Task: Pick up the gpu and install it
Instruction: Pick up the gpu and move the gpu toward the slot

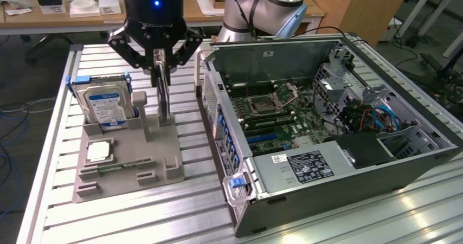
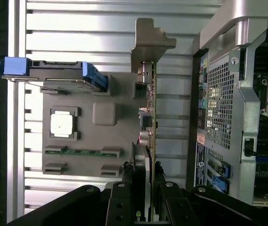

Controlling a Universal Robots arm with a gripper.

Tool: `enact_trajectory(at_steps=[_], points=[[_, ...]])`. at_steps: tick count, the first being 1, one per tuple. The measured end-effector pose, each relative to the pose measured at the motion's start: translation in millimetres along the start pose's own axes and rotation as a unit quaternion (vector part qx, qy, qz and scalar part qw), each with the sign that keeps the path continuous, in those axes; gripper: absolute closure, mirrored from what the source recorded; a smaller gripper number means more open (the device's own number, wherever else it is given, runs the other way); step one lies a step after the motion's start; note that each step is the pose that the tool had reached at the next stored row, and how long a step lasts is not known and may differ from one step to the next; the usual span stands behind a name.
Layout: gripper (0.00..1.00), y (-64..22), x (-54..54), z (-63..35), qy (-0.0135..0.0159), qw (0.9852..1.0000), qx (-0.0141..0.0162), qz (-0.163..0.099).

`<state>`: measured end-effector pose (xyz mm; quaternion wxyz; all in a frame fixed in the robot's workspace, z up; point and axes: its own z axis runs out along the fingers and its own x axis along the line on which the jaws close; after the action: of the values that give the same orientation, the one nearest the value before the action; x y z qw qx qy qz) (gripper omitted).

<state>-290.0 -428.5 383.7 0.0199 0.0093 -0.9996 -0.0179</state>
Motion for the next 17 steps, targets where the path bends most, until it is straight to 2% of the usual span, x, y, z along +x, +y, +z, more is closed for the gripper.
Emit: enact_trajectory(at_steps=[17], points=[[0.73, 0.5, 0.5, -13.1, 0.0000, 1.0000, 0.0000, 0.000]])
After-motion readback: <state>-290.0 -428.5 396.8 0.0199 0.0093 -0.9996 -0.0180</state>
